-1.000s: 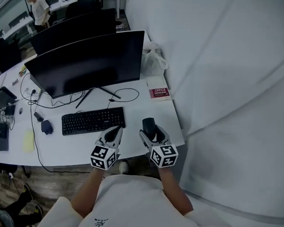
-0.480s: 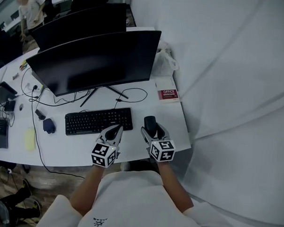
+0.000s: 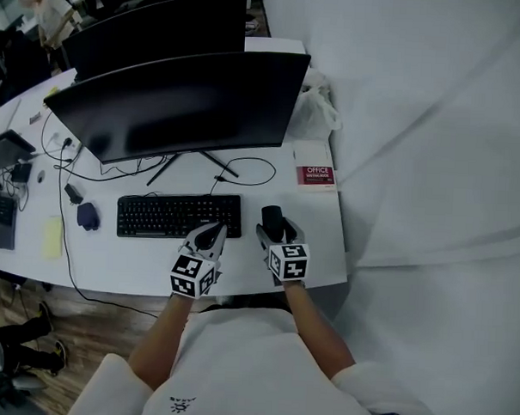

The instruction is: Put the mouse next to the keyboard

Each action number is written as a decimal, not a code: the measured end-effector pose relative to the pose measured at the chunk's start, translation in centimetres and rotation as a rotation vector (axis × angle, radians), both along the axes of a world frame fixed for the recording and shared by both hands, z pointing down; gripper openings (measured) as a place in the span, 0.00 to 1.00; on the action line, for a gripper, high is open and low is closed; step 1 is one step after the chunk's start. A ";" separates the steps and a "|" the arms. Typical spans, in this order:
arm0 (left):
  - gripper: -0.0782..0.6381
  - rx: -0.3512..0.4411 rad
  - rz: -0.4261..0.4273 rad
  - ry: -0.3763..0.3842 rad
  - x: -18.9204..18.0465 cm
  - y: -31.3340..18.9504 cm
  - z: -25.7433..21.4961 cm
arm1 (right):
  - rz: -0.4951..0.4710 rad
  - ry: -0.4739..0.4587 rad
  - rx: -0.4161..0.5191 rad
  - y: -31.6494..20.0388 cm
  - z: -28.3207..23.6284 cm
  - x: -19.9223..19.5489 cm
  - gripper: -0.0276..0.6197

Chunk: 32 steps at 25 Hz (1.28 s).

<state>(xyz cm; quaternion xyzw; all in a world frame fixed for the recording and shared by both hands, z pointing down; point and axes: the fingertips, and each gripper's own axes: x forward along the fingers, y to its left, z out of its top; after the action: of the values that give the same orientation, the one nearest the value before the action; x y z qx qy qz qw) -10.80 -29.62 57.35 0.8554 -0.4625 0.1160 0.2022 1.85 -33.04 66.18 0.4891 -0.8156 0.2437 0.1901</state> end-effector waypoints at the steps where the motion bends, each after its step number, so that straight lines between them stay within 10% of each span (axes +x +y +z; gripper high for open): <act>1: 0.12 -0.005 -0.008 -0.004 0.2 -0.2 0.2 | -0.008 0.011 -0.009 -0.4 0.6 0.1 0.54; 32: 0.12 -0.124 -0.125 -0.043 1.0 -2.3 4.9 | -0.117 0.149 -0.149 -3.3 8.7 -1.8 0.54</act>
<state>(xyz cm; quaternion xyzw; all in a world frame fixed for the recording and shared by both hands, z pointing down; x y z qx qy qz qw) -9.79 -31.95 62.22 0.8080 -0.5112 0.1498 0.2515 0.02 -36.33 74.92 0.4418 -0.8061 0.2552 0.2999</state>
